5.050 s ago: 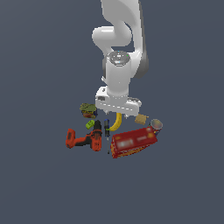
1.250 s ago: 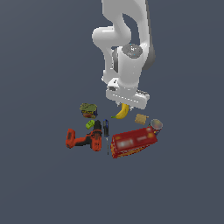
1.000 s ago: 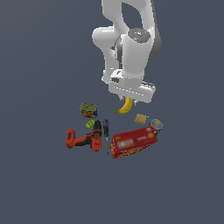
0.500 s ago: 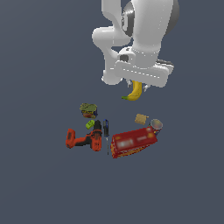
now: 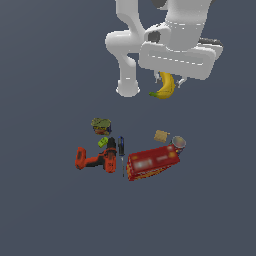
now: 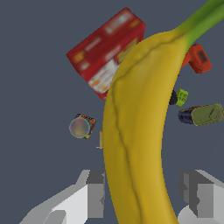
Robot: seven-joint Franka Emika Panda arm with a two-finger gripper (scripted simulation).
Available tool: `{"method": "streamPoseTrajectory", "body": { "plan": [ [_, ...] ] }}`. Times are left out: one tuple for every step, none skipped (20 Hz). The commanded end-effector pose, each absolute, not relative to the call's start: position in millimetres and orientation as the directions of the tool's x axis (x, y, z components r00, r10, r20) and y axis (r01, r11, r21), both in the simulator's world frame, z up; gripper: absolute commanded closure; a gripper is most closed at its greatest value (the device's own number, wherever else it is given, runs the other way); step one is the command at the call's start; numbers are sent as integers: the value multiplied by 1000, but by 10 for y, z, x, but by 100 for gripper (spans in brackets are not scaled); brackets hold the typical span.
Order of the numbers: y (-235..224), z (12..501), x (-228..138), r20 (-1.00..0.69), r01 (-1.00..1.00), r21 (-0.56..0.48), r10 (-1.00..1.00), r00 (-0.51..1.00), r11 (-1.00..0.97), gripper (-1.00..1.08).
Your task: Pick up a designated object from a clutter of objects.
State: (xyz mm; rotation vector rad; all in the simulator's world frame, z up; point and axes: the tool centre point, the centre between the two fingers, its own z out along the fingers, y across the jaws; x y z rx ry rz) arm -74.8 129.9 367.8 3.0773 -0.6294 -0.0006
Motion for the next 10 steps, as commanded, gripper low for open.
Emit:
{"method": "streamPoseTrajectory", "body": {
  "plan": [
    [1337, 3812, -731, 0, -393, 0, -393, 920, -920, 108],
    [1349, 3850, -725, 0, -393, 0, -393, 920, -920, 108],
    [1356, 3882, -719, 0, -394, 0, -394, 919, -919, 108],
    [1365, 3910, -713, 0, -394, 0, -394, 919, -919, 108],
    [1372, 3933, -709, 0, -394, 0, -394, 919, -919, 108],
    [1378, 3951, -704, 0, -394, 0, -394, 919, -919, 108],
    [1383, 3964, -701, 0, -394, 0, -394, 919, -919, 108],
    [1386, 3973, -698, 0, -394, 0, -394, 919, -919, 108],
    [1388, 3978, -697, 0, -394, 0, -394, 919, -919, 108],
    [1388, 3980, -696, 0, -394, 0, -394, 919, -919, 108]
  ]
}}
